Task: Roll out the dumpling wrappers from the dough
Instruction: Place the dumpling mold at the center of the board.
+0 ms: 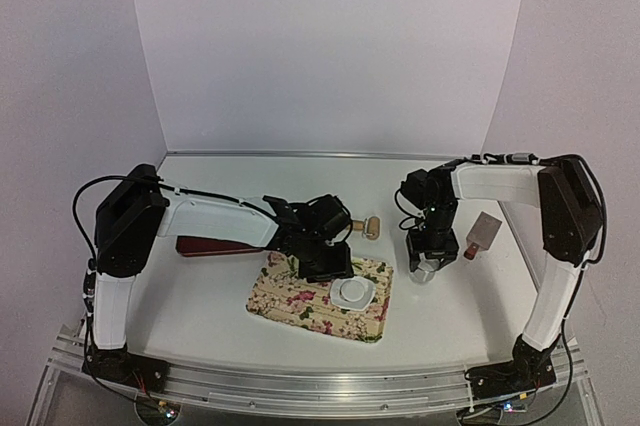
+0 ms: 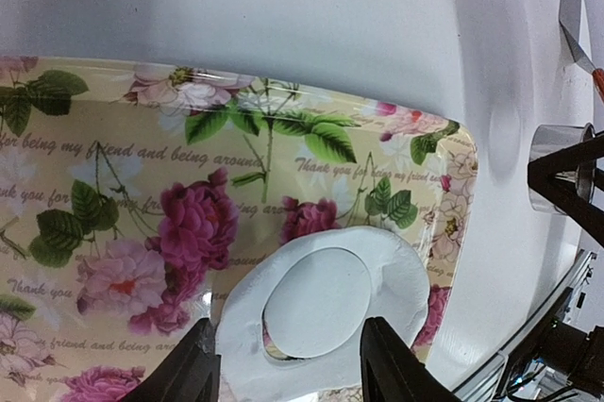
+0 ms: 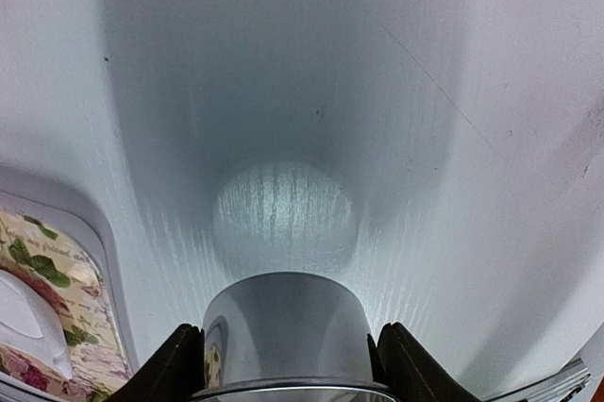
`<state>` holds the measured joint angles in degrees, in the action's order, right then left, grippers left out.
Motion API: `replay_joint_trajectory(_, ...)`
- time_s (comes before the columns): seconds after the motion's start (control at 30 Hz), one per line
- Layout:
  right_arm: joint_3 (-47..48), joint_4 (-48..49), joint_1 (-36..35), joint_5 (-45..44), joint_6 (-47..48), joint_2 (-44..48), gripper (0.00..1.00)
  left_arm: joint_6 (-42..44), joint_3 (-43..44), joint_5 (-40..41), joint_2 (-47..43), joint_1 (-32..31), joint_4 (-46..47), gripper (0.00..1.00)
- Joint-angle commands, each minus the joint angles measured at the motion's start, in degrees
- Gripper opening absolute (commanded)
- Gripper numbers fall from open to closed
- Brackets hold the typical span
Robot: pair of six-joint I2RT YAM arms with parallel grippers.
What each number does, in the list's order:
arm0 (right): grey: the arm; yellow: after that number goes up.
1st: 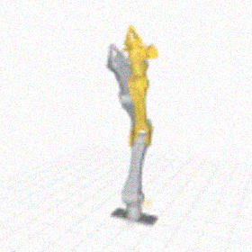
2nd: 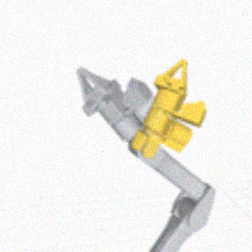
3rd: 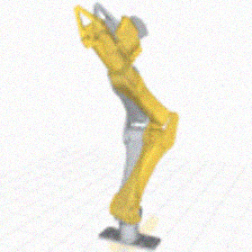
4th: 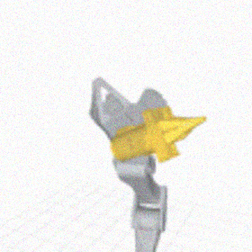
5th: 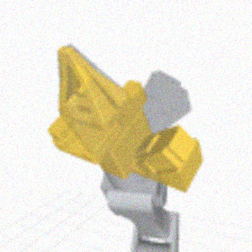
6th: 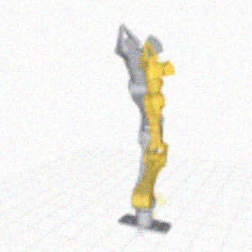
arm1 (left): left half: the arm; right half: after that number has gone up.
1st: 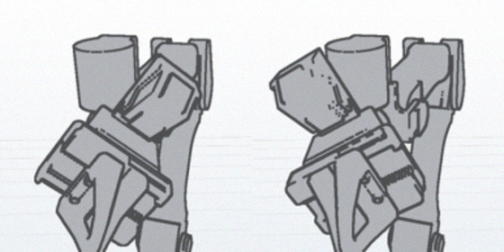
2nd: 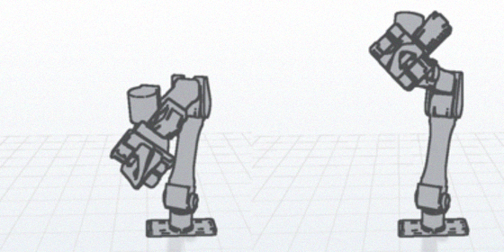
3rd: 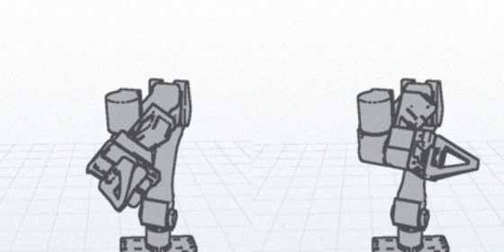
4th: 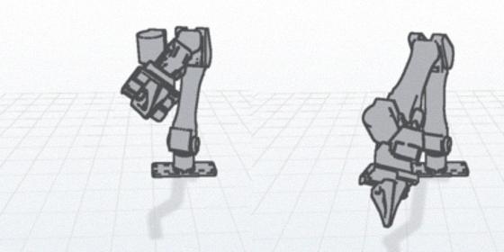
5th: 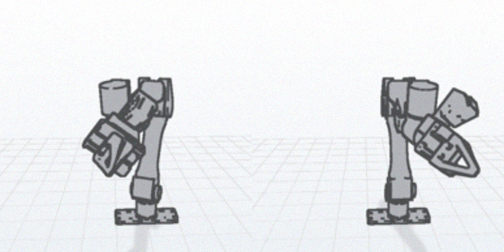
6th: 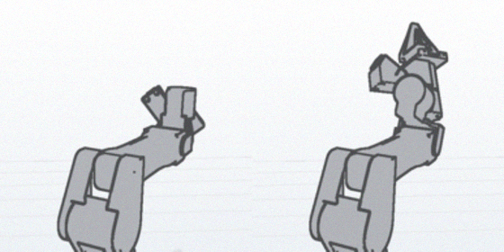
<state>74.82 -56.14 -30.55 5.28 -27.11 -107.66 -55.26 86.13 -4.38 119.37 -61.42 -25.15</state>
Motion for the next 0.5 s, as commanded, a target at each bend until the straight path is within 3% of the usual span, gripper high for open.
replay_joint_trajectory(0.0,-0.85,1.41,0.12,-0.82,0.48,-1.26,0.12,-1.35,-0.79,0.83,-1.28,0.77,-0.55,0.51)
replay_joint_trajectory(0.17,-2.04,2.95,0.08,-0.50,0.50,-2.37,0.21,-1.55,-1.04,0.87,-1.61,0.78,-0.29,0.52)
replay_joint_trajectory(0.47,-2.57,3.39,0.11,-0.79,1.16,-1.55,0.49,-1.78,-1.84,1.04,-2.30,0.79,0.45,0.54)
